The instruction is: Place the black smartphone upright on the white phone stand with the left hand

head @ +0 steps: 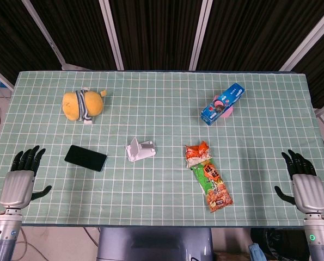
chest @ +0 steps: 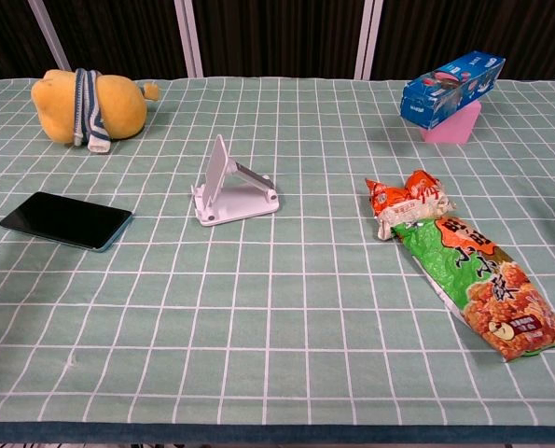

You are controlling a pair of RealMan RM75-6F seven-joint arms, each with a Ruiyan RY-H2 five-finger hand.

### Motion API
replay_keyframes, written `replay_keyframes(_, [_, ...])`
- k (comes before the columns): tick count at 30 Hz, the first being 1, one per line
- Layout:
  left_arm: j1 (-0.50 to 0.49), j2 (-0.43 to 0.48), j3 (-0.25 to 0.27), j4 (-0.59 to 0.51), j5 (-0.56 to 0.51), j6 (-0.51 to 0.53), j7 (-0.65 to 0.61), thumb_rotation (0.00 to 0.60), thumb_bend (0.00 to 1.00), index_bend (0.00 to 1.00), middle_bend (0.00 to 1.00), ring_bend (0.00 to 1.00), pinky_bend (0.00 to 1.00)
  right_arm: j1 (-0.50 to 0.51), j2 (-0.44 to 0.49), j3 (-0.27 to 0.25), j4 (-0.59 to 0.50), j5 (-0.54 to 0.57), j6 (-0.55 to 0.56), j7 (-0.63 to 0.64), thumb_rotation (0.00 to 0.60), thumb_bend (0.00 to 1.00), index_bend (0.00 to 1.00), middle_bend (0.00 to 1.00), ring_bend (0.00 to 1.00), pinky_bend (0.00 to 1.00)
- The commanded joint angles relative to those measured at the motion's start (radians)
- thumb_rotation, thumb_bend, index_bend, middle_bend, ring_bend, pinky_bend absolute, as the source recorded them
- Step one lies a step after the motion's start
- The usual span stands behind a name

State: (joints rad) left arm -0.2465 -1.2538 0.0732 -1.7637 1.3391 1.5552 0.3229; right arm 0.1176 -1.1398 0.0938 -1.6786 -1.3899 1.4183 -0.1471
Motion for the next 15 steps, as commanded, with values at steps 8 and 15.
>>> replay_keyframes(8, [0.01,-0.003,-0.025,0.004,0.003,-0.031,0.016,0.6,0.1,0.0,0.0,0.0,0.0,-0.004,0.001,-0.002,-0.001,-0.004,0.005,0.01,0.6,0.39,0.0,0.0,0.0,0.13])
replay_keyframes(15, [-0.013,0.006,-0.059,-0.013,-0.05,-0.105,0.059,0.6,0.1,0.0,0.0,0.0,0.0,-0.001,0.001,0.001,-0.002,0.001,-0.001,0.003,0.6,0.39,0.0,0.0,0.0,0.13])
